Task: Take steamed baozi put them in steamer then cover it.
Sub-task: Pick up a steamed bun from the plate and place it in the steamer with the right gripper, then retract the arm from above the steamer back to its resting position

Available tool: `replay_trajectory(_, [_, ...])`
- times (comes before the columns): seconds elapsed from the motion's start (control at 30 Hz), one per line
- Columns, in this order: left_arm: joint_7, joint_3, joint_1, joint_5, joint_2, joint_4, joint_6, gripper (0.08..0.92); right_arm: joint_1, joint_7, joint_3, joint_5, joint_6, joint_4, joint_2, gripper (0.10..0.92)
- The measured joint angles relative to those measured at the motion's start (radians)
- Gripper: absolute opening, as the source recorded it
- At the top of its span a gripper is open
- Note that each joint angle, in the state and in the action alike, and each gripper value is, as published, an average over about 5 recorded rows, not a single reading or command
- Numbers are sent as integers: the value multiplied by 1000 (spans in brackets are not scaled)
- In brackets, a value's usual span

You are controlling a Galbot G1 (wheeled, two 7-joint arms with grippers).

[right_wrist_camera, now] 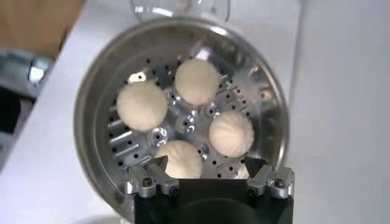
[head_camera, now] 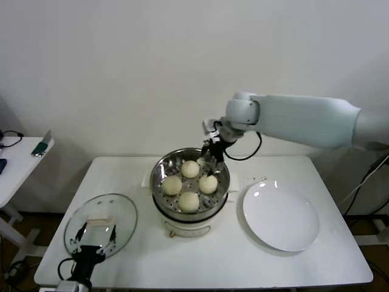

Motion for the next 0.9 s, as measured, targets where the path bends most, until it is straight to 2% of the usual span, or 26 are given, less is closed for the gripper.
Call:
replay_trajectory(0.17, [0,2,-9,3,0,2,-19,823,-45,93,90,53,8,34,-108,823])
replay_trajectory(0.4, [-5,0,-33,3,4,4,-53,823,-274,364,372,89,42,79,-274,823])
replay_trajectory(0.6, [-9,-7,-49,2,19,5,-68,823,-600,549,726,75,106,131,-394,823])
replay_trajectory(0.9, [-7,-13,-61,3,30,5,-70,823,-1195,673,1324,-25,244,228,-434,823])
